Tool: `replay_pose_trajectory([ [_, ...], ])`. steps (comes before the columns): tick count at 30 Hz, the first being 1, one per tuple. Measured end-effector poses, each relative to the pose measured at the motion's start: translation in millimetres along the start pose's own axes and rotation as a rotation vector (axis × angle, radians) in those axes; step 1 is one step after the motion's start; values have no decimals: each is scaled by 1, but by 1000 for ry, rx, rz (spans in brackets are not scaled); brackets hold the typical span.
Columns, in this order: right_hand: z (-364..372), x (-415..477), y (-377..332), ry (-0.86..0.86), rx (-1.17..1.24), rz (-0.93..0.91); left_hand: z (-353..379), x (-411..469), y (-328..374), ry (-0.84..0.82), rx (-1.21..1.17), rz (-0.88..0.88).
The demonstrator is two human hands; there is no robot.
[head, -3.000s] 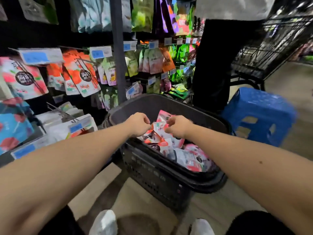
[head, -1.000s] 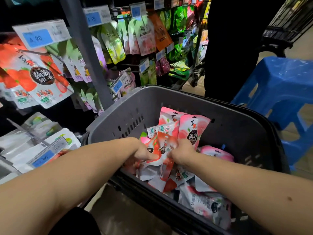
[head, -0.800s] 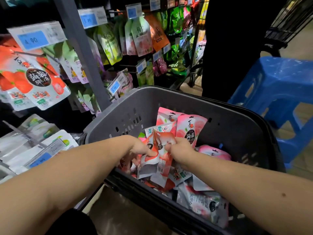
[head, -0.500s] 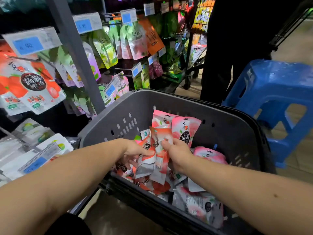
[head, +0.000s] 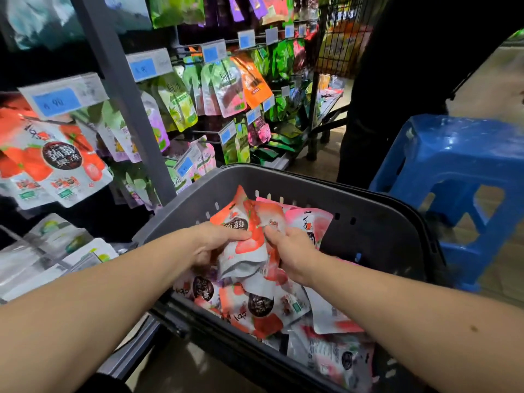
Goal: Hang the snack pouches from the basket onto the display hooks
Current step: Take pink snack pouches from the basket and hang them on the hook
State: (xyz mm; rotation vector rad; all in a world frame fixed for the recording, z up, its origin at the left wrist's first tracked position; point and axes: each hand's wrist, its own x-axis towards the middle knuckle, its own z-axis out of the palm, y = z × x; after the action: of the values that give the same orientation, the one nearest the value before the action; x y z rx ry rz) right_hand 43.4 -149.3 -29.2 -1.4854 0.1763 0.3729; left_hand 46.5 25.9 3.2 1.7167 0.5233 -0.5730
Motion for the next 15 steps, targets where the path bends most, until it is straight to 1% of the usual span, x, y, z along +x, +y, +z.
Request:
replay_pose_trajectory([
  [3, 0, -3, -18, -10, -107, -77, -9, -10, 0, 228, 29, 130],
  [6, 0, -6, -36, 29, -254, -148, -18, -20, -2, 389, 27, 218],
  [7, -1, -5, -41, 50, -275, -163, -18, -26, -1, 414, 17, 224],
  [10, -1, -6, -59, 109, -328, -180, -20, -29, 0, 418, -139, 200],
  [13, -6, -4, -71, 154, -383, -197, -18, -33, 5, 428, -154, 219],
  [15, -10, -1, -77, 177, -373, -204, -17, -35, 7, 431, -161, 274],
])
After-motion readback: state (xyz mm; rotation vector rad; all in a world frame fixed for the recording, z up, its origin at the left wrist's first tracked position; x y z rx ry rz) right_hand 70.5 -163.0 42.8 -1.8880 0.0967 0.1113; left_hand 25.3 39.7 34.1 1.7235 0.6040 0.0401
